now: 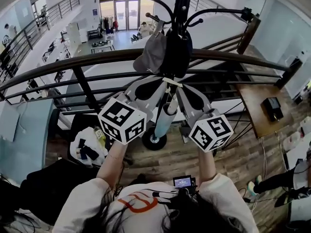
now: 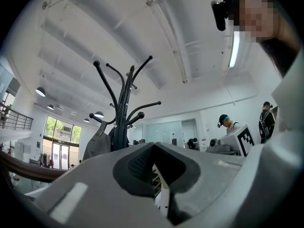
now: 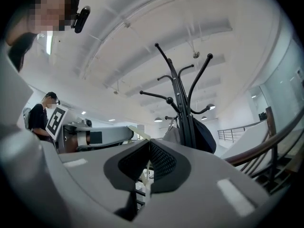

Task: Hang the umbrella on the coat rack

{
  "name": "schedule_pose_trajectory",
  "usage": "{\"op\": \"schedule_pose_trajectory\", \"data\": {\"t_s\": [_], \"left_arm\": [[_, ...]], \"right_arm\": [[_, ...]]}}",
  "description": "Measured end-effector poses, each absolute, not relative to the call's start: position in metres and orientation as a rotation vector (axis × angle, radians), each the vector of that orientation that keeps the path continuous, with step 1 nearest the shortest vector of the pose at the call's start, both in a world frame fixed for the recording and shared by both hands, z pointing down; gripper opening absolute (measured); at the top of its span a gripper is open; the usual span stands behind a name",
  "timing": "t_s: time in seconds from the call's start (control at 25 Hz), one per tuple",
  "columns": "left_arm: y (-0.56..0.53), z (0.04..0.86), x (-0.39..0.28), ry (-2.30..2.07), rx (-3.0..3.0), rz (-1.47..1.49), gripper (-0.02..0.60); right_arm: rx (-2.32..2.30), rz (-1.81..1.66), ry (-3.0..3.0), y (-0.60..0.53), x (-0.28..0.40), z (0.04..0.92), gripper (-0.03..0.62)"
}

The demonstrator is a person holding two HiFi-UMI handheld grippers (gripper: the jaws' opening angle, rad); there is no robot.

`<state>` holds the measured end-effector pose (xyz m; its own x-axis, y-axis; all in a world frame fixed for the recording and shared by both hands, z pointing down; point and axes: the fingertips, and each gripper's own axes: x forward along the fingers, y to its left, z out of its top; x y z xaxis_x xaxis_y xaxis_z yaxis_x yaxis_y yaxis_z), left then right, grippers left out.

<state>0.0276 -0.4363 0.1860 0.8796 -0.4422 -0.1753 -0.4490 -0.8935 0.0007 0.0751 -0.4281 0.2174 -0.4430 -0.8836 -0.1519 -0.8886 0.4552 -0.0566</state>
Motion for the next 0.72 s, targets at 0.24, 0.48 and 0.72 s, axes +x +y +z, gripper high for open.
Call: {"op": "schedule_pose_trajectory", "data": {"t_s": [0.24,0.48,0.72], "left_arm": [[-0.453,0.162,0.038,0.590,-2.982,0.290,0.000],[-0.470,0.153,0.048,0.492,-2.999,0.300,0.000],[-0.482,0.139,0.057,0.440,-2.989,0.313,0.000]], "right_arm": [[-1.607,0.105,2.489,-0.446,0.086,0.194,0.021],[-1.678,0.156,2.471,-0.460,0.095,0.184,0.021],[-1.710,0.191,2.452,-0.470,0.103,0.170,0.022]]}}
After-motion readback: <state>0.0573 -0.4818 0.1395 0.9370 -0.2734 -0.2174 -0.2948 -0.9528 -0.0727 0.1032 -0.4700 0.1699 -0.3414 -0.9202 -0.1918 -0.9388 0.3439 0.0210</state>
